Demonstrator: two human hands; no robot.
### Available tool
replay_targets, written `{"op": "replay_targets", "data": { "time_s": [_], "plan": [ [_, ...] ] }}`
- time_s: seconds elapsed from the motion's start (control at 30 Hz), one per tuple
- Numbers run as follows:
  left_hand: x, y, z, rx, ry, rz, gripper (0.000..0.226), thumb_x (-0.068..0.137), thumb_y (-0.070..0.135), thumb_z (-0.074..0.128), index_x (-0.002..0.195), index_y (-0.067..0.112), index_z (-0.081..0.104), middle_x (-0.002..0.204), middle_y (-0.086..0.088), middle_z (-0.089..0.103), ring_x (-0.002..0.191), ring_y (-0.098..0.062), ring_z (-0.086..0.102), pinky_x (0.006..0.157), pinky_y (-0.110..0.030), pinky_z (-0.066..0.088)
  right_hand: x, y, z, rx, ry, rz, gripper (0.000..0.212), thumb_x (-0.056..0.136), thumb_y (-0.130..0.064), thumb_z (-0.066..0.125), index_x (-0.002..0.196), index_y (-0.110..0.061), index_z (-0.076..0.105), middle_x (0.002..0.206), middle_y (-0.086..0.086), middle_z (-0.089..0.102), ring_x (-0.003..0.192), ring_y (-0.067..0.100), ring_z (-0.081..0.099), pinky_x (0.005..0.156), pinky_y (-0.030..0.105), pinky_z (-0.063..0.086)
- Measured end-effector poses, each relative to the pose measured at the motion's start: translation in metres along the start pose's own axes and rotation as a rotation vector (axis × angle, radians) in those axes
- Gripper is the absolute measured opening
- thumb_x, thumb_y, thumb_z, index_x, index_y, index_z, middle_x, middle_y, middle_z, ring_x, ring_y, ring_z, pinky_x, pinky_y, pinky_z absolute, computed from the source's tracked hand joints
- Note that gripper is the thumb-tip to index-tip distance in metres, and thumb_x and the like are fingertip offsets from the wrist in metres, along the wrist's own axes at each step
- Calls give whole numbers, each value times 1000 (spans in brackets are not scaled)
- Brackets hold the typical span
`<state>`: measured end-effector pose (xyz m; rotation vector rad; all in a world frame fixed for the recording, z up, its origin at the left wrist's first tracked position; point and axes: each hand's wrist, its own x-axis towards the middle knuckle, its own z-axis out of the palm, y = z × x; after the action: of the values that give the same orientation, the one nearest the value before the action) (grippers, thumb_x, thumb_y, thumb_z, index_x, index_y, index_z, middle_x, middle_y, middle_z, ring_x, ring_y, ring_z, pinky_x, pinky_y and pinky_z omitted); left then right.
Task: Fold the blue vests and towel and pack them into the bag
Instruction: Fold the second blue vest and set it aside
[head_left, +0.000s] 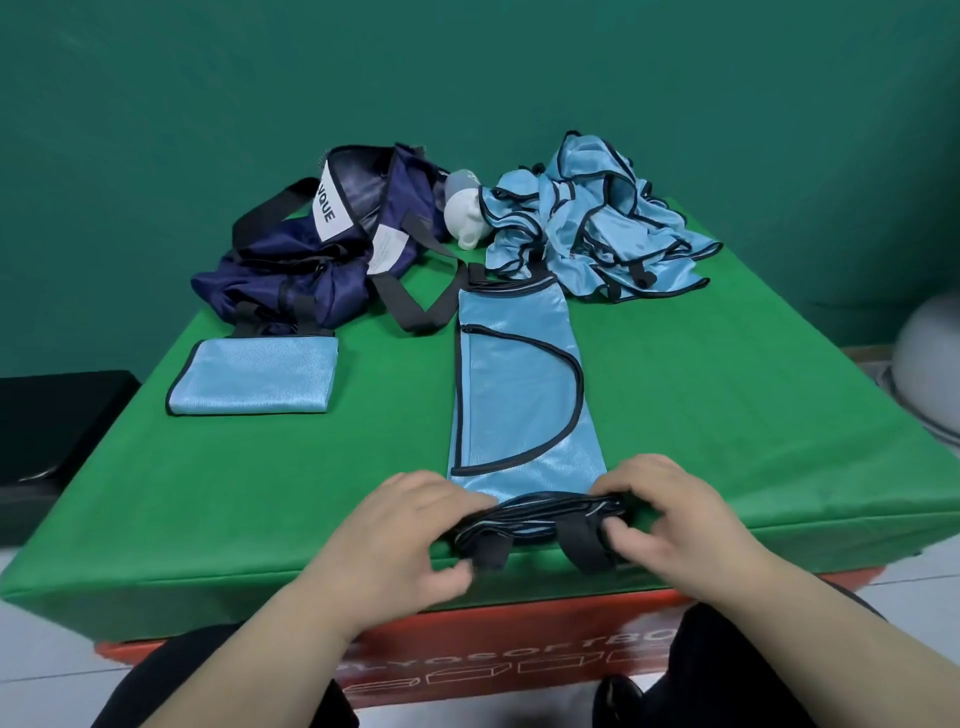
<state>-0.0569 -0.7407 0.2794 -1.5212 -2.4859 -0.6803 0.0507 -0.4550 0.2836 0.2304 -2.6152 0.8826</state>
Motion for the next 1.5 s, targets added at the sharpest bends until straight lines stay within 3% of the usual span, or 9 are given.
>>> {"op": "replay_targets", "data": {
  "time_s": [0.13,0.33,0.67,0.77,0.9,1.07,1.17,1.37,1.5],
  "plan": [
    [5,7,3,-119,113,-180,31,83,43,58,111,33,65,93,18,66,88,-3,57,81,-30,49,4,-6,2,85,51,138,35,69,-41,58,99,-58,58,104,-29,64,95,-2,61,84,12,44],
    [12,3,7,-309,87,-412,23,84,66,42,100,58,56,94,20,65,93,0,60,83,-36,51,10,-2,8,159,99,215,28,70,-38,65,93,-54,61,91,-19,69,86,7,64,79,23,47],
    [15,7,-5,-364,-55,-423,54,68,56,67,115,71,45,109,26,61,107,4,56,99,-28,46,19,0,12,274,152,343,35,74,-15,86,85,-41,66,74,-3,69,74,27,62,71,36,47],
    [16,7,-3,-339,-57,-422,62,66,40,68,113,74,44,106,26,58,101,7,56,96,-24,46,21,-5,12,326,166,358,26,70,-39,89,84,-38,67,74,0,69,73,28,62,69,38,47],
    [16,4,0,-265,-62,-430,68,68,29,63,105,80,39,106,27,57,104,8,52,98,-26,45,21,-9,11,336,179,388,67,51,-91,66,87,-34,67,76,0,70,74,28,63,69,39,49],
    [18,4,2,-322,5,-446,58,69,36,68,101,78,46,103,24,63,100,3,59,93,-29,48,20,-5,12,317,158,396,24,73,-30,86,86,-36,67,75,-3,69,75,30,63,72,42,49],
    [17,5,2,-457,72,-483,48,64,38,66,98,70,57,99,19,68,96,-2,63,91,-27,49,17,-4,11,327,144,360,36,76,-6,82,84,-36,66,78,-6,68,78,25,62,75,37,49],
    [18,15,-1,-590,244,-475,36,65,35,71,95,54,67,95,16,67,95,-9,63,83,-14,43,9,-9,5,401,138,255,20,70,-16,75,81,-28,63,81,0,63,78,29,57,75,43,47],
    [15,32,-3,-606,303,-465,33,62,44,67,94,52,67,95,16,67,98,-14,60,89,-25,46,1,-19,-2,536,159,334,20,58,-34,74,76,-31,66,75,-4,67,74,10,58,73,24,46]
  ]
}}
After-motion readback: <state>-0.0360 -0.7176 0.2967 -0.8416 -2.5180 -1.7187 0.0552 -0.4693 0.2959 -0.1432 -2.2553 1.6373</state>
